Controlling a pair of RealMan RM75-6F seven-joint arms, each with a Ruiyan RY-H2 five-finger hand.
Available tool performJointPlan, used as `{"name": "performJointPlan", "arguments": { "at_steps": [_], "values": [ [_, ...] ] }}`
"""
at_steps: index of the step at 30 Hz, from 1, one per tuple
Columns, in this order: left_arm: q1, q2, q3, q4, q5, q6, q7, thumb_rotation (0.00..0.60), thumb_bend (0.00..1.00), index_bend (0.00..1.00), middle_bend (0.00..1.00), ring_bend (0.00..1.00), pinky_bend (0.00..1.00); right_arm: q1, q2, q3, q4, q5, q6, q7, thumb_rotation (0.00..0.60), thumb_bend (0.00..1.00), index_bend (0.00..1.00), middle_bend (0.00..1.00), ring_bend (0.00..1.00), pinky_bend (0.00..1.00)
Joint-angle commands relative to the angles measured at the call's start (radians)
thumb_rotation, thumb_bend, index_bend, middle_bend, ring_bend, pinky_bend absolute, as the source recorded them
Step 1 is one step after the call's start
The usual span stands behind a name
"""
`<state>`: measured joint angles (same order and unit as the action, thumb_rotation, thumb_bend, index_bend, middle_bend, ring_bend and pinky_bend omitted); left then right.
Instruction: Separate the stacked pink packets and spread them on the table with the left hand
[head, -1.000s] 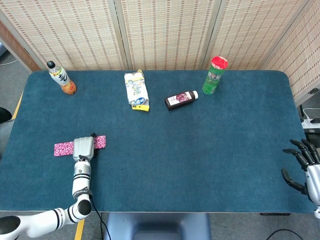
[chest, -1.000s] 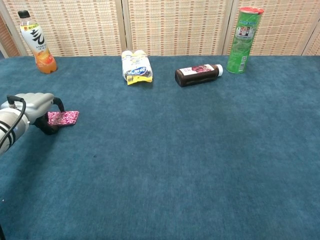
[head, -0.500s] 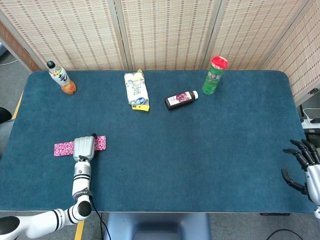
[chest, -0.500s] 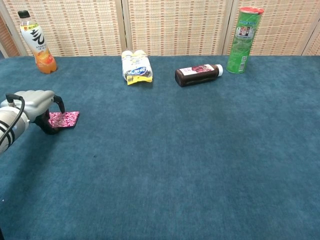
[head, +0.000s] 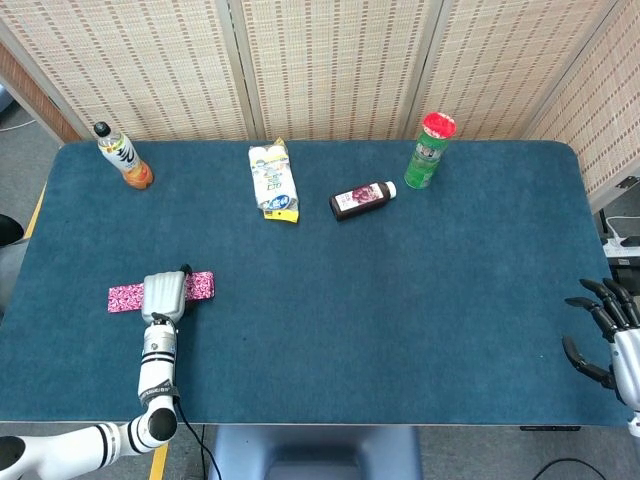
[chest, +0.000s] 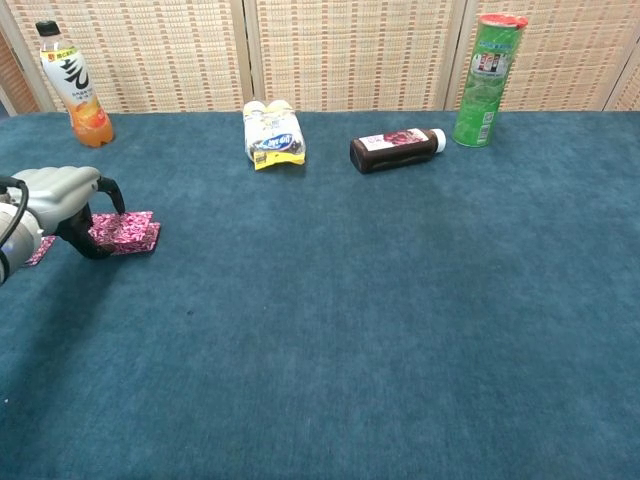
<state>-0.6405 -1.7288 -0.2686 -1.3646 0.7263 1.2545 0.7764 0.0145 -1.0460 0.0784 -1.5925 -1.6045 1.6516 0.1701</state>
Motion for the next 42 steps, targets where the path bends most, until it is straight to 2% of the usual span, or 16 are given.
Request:
{"name": "performJointPlan", "arguments": {
  "at_steps": [1, 9, 12, 16, 22, 28, 35, 42],
  "values": [
    [0.033, 0.046, 0.028, -0.074, 0.037, 0.042, -0.01, 0.6, 0.29, 0.48, 1.0, 1.0, 1.0, 0.001, 0.002, 0.0, -0.001, 0.002, -0.004, 0.001, 0.6, 0.31, 0.31, 0.15, 0.09, 0.57],
    [0.177, 0.178, 0.166, -0.294, 0.144, 0.189, -0.037, 0.6, 0.3, 0.49, 1.0, 1.0, 1.0, -0.002, 0.003, -0.001, -0.002, -0.003, 0.004, 0.006, 0.6, 0.31, 0.31, 0.15, 0.09, 0.57],
    [0.218, 0.203, 0.213, -0.319, 0.176, 0.212, -0.05, 0.6, 0.3, 0.49, 1.0, 1.0, 1.0, -0.002, 0.002, -0.002, -0.001, -0.005, 0.005, 0.005, 0.6, 0.31, 0.31, 0.15, 0.09, 0.57],
    [0.261, 0.199, 0.242, -0.306, 0.189, 0.233, -0.069, 0.6, 0.3, 0.49, 1.0, 1.0, 1.0, -0.002, 0.001, -0.002, -0.002, -0.003, 0.004, 0.002, 0.6, 0.31, 0.31, 0.15, 0.09, 0.57],
    [0.288, 0.159, 0.241, -0.22, 0.17, 0.199, -0.094, 0.6, 0.29, 0.41, 1.0, 1.0, 1.0, 0.001, -0.002, -0.002, -0.003, -0.001, -0.002, -0.007, 0.6, 0.31, 0.31, 0.15, 0.09, 0.57],
    [0.302, 0.146, 0.226, -0.178, 0.158, 0.171, -0.106, 0.6, 0.29, 0.34, 1.0, 1.0, 1.0, 0.004, -0.004, 0.001, -0.003, 0.004, -0.007, -0.01, 0.6, 0.31, 0.31, 0.15, 0.09, 0.57],
    [0.315, 0.167, 0.213, -0.215, 0.176, 0.164, -0.122, 0.6, 0.29, 0.22, 1.0, 1.0, 1.0, 0.004, -0.005, 0.0, -0.004, 0.003, -0.008, -0.013, 0.6, 0.31, 0.31, 0.15, 0.09, 0.57],
    [0.331, 0.217, 0.212, -0.292, 0.211, 0.18, -0.127, 0.6, 0.27, 0.19, 1.0, 1.0, 1.0, 0.005, -0.005, 0.0, -0.004, 0.002, -0.009, -0.013, 0.6, 0.31, 0.31, 0.15, 0.09, 0.57]
  ]
}}
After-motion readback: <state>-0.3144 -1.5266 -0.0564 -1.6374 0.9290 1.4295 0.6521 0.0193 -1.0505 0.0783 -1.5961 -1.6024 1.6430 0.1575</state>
